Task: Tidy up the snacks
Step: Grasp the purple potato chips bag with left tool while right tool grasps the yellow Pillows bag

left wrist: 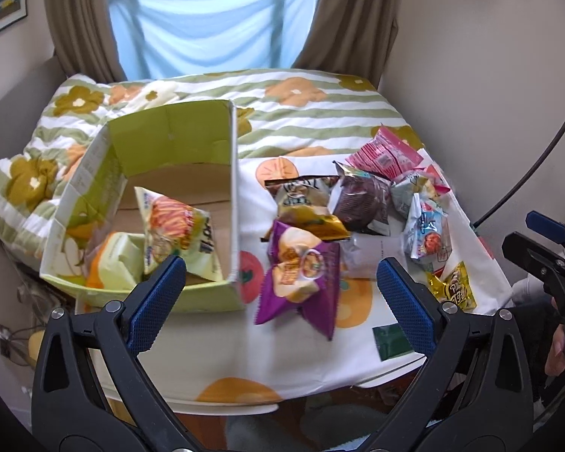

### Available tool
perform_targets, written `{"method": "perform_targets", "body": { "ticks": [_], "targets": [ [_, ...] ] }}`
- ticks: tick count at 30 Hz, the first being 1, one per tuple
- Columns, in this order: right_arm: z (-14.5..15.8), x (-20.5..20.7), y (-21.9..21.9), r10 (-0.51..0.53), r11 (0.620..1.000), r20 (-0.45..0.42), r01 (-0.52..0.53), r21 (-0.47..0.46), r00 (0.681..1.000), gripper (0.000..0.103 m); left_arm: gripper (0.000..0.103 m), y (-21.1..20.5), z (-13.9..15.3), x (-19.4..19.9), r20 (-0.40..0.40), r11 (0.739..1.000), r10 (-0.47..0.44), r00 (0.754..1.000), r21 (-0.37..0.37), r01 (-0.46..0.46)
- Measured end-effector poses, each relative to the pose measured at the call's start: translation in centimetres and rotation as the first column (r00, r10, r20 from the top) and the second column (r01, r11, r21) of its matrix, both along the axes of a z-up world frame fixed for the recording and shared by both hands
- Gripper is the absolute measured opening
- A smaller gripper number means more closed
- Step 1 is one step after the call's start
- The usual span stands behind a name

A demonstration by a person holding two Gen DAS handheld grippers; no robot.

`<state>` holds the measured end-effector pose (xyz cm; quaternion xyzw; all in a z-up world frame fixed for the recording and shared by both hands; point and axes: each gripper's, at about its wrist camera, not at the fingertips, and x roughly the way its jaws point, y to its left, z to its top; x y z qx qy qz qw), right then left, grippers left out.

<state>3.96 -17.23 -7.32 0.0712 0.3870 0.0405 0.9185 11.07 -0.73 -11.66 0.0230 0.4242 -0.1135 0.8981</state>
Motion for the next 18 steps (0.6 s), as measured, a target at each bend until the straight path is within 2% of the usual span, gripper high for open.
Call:
{"method": "perform_targets", "body": {
  "ticks": [6,12,14,18],
  "targets": [
    [-3.6,-0.5,-4.2,-0.004,1.000,-0.073,0.005,0.019,0.997,0.103,0.101,-4.4,-2.4,0.0,0.017,0.994,-0.026,1.000,0.103,0.024],
    [-7.9,-0.8,-6.0,-0.041,0.998,-0.140,0.047,0.041,0.989,0.103,0.101,-7.3,-6.4,2.1,0.004,0.969,-0.025,1.000,0.246,0.023],
    [-9.3,-0.5,-6.2,-0.057,0.997,-0.164,0.064,0.036,0.985,0.103,0.101,-8.1,-7.9,3.1,-0.001,0.953,-0.030,1.000,0.301,0.029],
    [-11.3,-0.2,-6.4,-0.082,0.995,-0.189,0.091,0.041,0.978,0.103,0.101,-9.6,-10.8,4.9,-0.010,0.906,-0.051,0.999,0.421,0.051]
  ]
}}
